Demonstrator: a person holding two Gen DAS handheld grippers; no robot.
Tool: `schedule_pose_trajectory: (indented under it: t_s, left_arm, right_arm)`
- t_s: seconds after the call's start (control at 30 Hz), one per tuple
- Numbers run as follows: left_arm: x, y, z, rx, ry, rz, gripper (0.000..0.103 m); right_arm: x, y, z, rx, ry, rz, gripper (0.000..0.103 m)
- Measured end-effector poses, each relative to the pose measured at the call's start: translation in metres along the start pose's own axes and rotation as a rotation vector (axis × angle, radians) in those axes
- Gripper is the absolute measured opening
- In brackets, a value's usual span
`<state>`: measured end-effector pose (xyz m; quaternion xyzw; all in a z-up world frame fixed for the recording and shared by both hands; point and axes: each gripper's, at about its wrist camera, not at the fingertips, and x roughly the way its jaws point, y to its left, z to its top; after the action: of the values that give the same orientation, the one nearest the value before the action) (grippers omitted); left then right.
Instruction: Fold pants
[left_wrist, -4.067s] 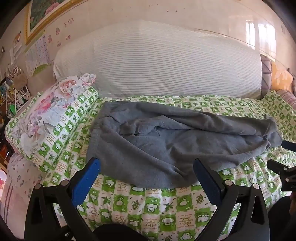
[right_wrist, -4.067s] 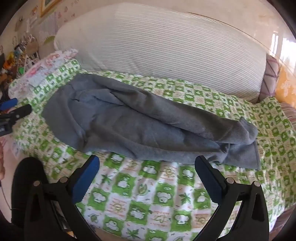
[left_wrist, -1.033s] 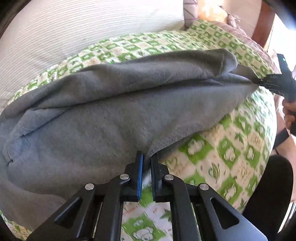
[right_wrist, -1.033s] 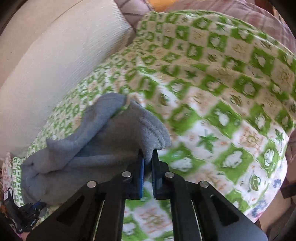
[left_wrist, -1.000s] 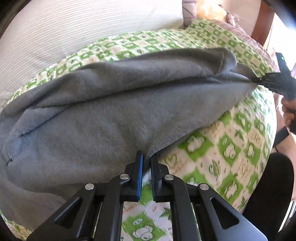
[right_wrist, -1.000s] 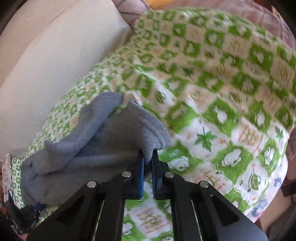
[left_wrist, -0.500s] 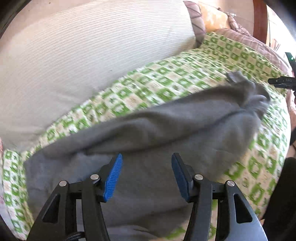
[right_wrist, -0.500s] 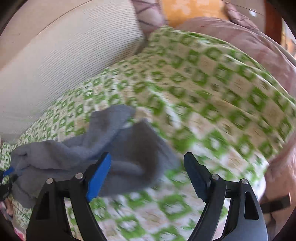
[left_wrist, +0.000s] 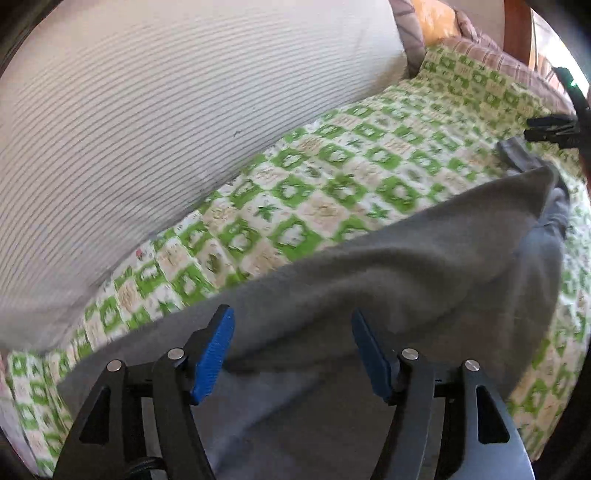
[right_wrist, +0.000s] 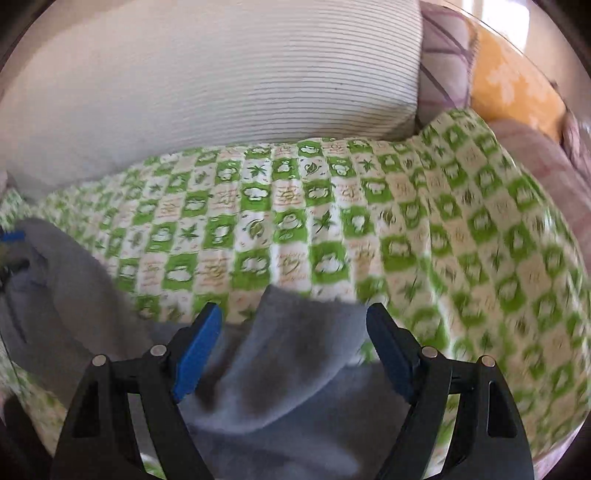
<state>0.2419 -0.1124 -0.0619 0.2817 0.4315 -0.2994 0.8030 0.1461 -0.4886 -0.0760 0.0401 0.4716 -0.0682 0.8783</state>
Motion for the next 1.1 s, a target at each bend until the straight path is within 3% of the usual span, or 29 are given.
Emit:
schedule_pose_trajectory:
  t_s: [0.17,0.27,0.3,0.33,0.37,0.4,0.43,0.47,0.6,0.7,0.83,0.9,0.97,1.0,1.03,1.07,1.1]
  left_arm:
    - [0.038,0.017,0.015,0.100,0.083,0.012,0.070]
    - [0.072,0.027,0.015,0.134,0.160,0.075,0.071]
    - [0.080,0.029,0.014,0.133,0.182,0.079,0.071]
    - [0.089,0.032,0.012,0.130,0.204,0.084,0.071]
    - [0.097,0.033,0.009,0.127,0.220,0.079,0.070]
    - [0.101,0.031,0.006,0.126,0.227,0.065,0.065]
    - [0.101,0.029,0.004,0.120,0.222,0.023,0.034]
    - [0.101,0.027,0.003,0.112,0.220,-0.014,0.000]
    - [0.083,0.023,0.004,0.091,0.157,0.041,0.000]
    - [0.053,0.049,0.013,-0.032,0.070,0.028,0.000]
    - [0.023,0.083,0.019,-0.132,-0.004,0.124,0.000]
    - [0.022,0.092,0.014,-0.174,0.009,0.162,0.001]
    - [0.031,0.089,0.007,-0.180,0.048,0.172,0.006]
    - [0.033,0.085,0.001,-0.176,0.057,0.168,0.006]
    - [0.032,0.081,-0.006,-0.175,0.059,0.174,0.011]
    - [0.031,0.075,-0.014,-0.175,0.057,0.190,0.027]
    - [0.026,0.072,-0.020,-0.176,0.046,0.198,0.035]
  right_arm:
    - [0.041,0.004,0.011,-0.111,0.132,-0.044,0.082]
    - [0.069,0.010,0.001,-0.161,0.229,-0.045,0.080]
    - [0.074,0.013,-0.003,-0.174,0.235,-0.041,0.066]
    - [0.076,0.014,-0.005,-0.173,0.228,-0.019,0.045]
    - [0.076,0.014,-0.004,-0.146,0.227,0.014,0.037]
    - [0.075,0.015,-0.002,-0.132,0.220,0.008,0.019]
    - [0.073,0.016,0.001,-0.127,0.208,-0.007,0.012]
    - [0.071,0.017,0.005,-0.123,0.193,-0.017,0.012]
    - [0.063,0.015,0.028,-0.070,0.111,-0.034,0.011]
    - [0.053,-0.001,0.058,0.020,0.022,-0.051,0.011]
    - [0.039,-0.041,0.094,0.262,-0.135,-0.054,0.011]
    - [0.046,-0.061,0.100,0.382,-0.128,-0.024,0.014]
    - [0.074,-0.072,0.096,0.464,0.016,0.030,0.025]
    - [0.081,-0.077,0.097,0.477,0.052,0.016,0.036]
    - [0.082,-0.072,0.088,0.461,0.069,-0.006,0.040]
    - [0.079,-0.066,0.081,0.434,0.066,-0.015,0.043]
    - [0.074,-0.060,0.074,0.408,0.059,-0.026,0.051]
